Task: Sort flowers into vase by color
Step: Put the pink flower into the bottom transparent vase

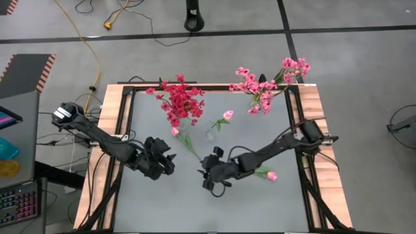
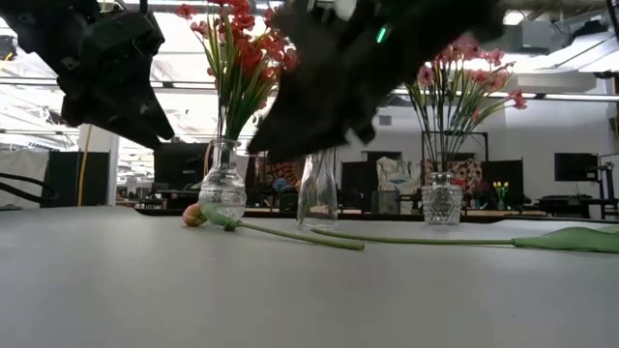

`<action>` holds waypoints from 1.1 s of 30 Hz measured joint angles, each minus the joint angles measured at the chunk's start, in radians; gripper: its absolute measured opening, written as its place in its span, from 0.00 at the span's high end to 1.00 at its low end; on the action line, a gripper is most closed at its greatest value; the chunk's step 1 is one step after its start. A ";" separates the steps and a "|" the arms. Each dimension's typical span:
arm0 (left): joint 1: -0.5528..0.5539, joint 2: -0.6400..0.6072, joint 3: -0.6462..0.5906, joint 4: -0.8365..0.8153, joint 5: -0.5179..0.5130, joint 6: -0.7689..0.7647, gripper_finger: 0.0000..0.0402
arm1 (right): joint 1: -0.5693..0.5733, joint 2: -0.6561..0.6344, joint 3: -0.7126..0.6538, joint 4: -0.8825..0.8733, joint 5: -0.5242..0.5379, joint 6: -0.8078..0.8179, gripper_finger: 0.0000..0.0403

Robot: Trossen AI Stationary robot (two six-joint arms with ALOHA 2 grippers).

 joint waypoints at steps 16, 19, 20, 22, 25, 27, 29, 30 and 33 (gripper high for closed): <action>0.000 -0.001 0.000 0.083 -0.027 0.055 0.52 | -0.133 0.174 0.005 0.122 -0.009 0.000 0.50; 0.000 -0.001 0.000 0.082 -0.031 0.055 0.52 | -0.143 0.175 0.005 0.115 -0.013 0.000 0.54; 0.000 -0.001 0.000 0.082 -0.033 0.056 0.52 | -0.147 0.175 0.005 0.114 -0.013 0.000 0.55; 0.000 -0.001 0.000 0.082 -0.033 0.055 0.52 | -0.150 0.175 0.005 0.113 -0.014 0.000 0.58; 0.000 -0.001 0.000 0.082 -0.033 0.055 0.52 | -0.151 0.175 0.005 0.114 -0.031 0.000 0.64; 0.000 -0.001 0.000 0.082 -0.033 0.055 0.52 | -0.151 0.175 0.005 0.110 -0.062 0.001 0.67; 0.000 -0.001 0.000 0.082 -0.033 0.055 0.52 | -0.151 0.175 0.005 0.104 -0.085 0.000 0.70; 0.000 -0.001 0.000 0.082 -0.033 0.056 0.52 | -0.151 0.175 0.005 0.104 -0.090 0.001 0.72; 0.000 -0.001 0.000 0.082 -0.033 0.055 0.52 | -0.151 0.175 0.005 0.104 -0.090 0.001 0.74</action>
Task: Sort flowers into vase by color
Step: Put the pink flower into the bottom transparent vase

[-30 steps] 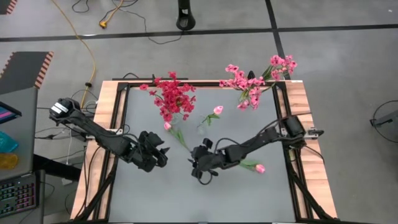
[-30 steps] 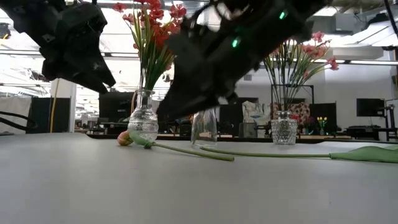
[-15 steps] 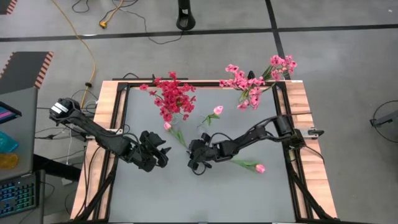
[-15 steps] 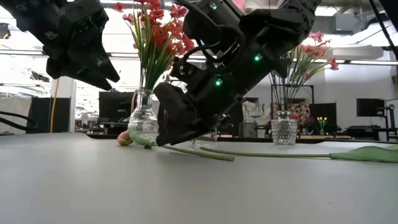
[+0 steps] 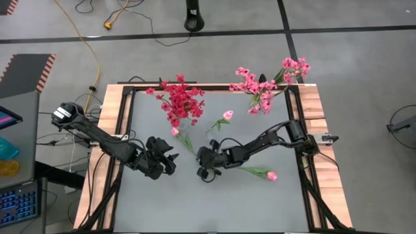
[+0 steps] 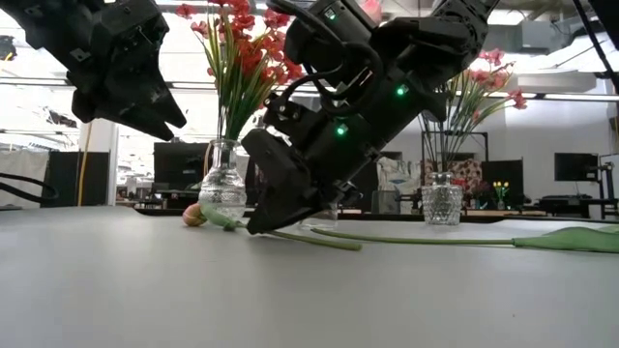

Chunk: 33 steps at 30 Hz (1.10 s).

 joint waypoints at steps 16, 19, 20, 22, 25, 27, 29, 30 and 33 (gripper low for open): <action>0.000 0.000 0.000 0.000 0.000 0.000 0.52 | -0.001 -0.002 0.001 -0.050 -0.003 0.000 0.84; 0.000 0.000 0.000 0.000 0.000 0.000 0.52 | -0.003 -0.003 0.001 -0.050 -0.003 -0.001 0.89; 0.000 0.000 0.000 0.000 0.000 0.000 0.52 | -0.005 -0.003 0.001 -0.051 -0.003 -0.001 0.91; 0.000 0.000 0.000 0.000 0.000 0.000 0.52 | -0.007 -0.003 0.001 -0.051 -0.003 -0.001 0.93; 0.000 0.000 0.000 0.004 0.000 0.000 0.52 | -0.008 -0.003 0.001 -0.051 -0.003 -0.001 0.94; -0.006 0.000 0.000 0.016 0.000 0.000 0.52 | -0.008 -0.003 0.001 -0.051 -0.003 0.000 0.94; -0.020 0.000 0.000 0.041 -0.001 0.001 0.52 | -0.008 -0.007 0.001 -0.053 -0.003 0.002 0.94; -0.029 0.000 0.000 0.055 -0.002 0.001 0.52 | -0.009 -0.010 0.001 -0.055 -0.006 0.002 0.94; -0.066 -0.002 0.000 0.097 -0.008 0.001 0.52 | -0.005 -0.024 -0.001 -0.060 -0.010 0.001 0.94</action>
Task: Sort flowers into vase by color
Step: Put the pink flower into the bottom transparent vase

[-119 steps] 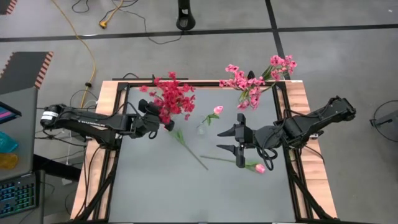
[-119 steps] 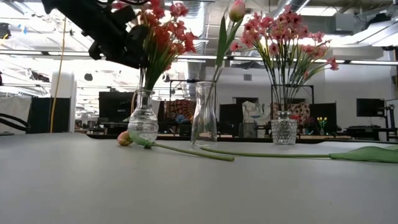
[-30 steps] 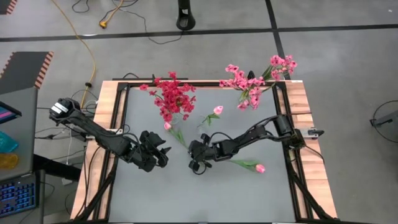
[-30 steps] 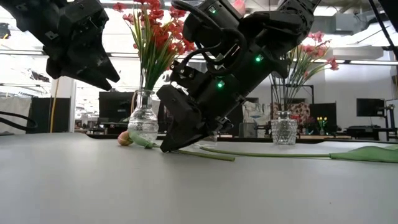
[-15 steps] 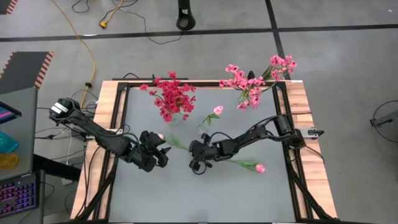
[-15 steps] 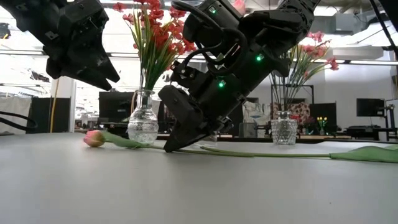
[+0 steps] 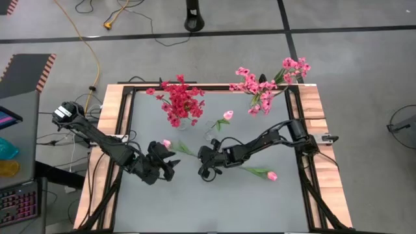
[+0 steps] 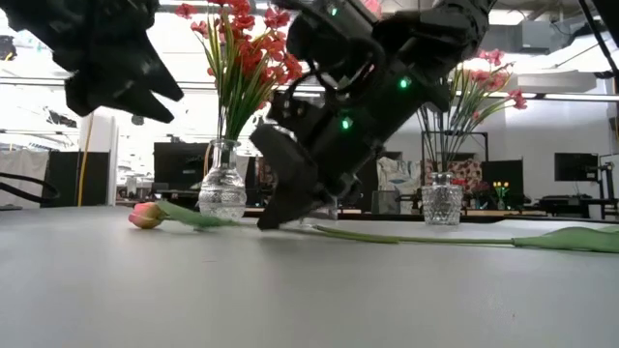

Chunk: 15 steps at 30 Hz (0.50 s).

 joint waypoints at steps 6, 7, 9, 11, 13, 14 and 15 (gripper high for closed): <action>-0.101 0.000 0.000 0.090 -0.057 -0.001 0.52 | 0.008 -0.041 -0.001 0.010 -0.001 -0.003 0.95; -0.118 0.000 0.000 0.099 -0.070 0.000 0.52 | 0.010 -0.046 -0.001 0.009 -0.001 -0.003 0.95; -0.148 0.000 0.000 0.125 -0.090 0.000 0.53 | 0.014 -0.062 -0.001 0.008 -0.001 -0.003 0.95; -0.177 0.000 0.000 0.155 -0.108 -0.007 0.53 | 0.021 -0.083 -0.001 0.012 -0.001 -0.003 0.95; -0.204 0.000 0.000 0.179 -0.129 -0.016 0.53 | 0.025 -0.106 -0.001 0.013 0.000 -0.010 0.95; -0.216 0.000 0.000 0.191 -0.139 -0.017 0.53 | 0.027 -0.117 -0.001 0.012 0.000 -0.011 0.95; -0.229 0.000 0.000 0.202 -0.154 -0.017 0.53 | 0.031 -0.131 -0.001 0.011 0.000 -0.013 0.95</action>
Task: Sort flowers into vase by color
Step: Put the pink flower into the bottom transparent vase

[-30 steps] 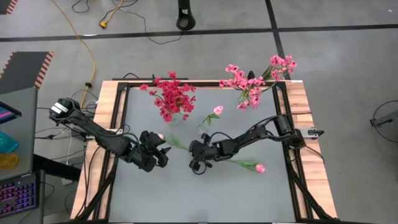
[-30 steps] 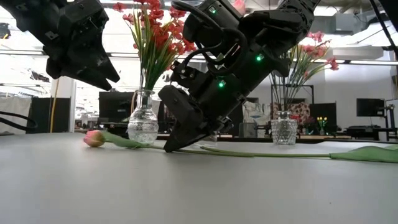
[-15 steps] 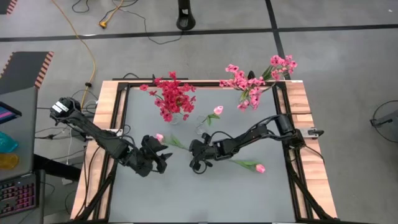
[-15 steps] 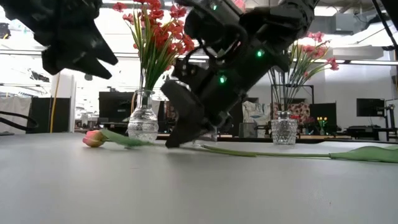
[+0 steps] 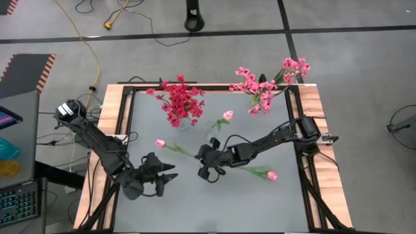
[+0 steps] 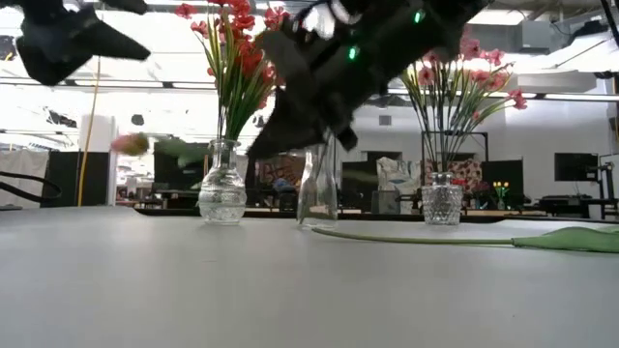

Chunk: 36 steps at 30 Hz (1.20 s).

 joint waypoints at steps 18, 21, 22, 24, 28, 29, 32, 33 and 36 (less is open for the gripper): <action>-0.094 0.289 0.001 0.529 -0.491 0.244 0.54 | 0.152 -0.238 0.002 0.038 0.173 -0.196 0.95; -0.082 0.356 0.003 0.682 -0.578 0.344 0.54 | 0.173 -0.242 0.002 0.093 0.178 -0.211 0.95; -0.076 0.377 0.010 0.719 -0.594 0.374 0.54 | 0.177 -0.242 0.002 0.107 0.178 -0.221 0.95; -0.064 0.410 0.031 0.762 -0.603 0.415 0.54 | 0.184 -0.241 0.002 0.129 0.178 -0.248 0.95; -0.039 0.459 0.106 0.780 -0.603 0.493 0.54 | 0.186 -0.241 0.002 0.146 0.178 -0.254 0.95; -0.033 0.468 0.126 0.779 -0.603 0.521 0.54 | 0.186 -0.241 0.002 0.154 0.178 -0.259 0.95; -0.018 0.481 0.181 0.775 -0.603 0.621 0.54 | 0.186 -0.241 0.002 0.172 0.177 -0.263 0.95; -0.014 0.481 0.198 0.777 -0.602 0.653 0.54 | 0.186 -0.241 0.002 0.172 0.176 -0.263 0.95; -0.011 0.479 0.241 0.774 -0.603 0.744 0.55 | 0.190 -0.240 0.002 0.171 0.174 -0.263 0.95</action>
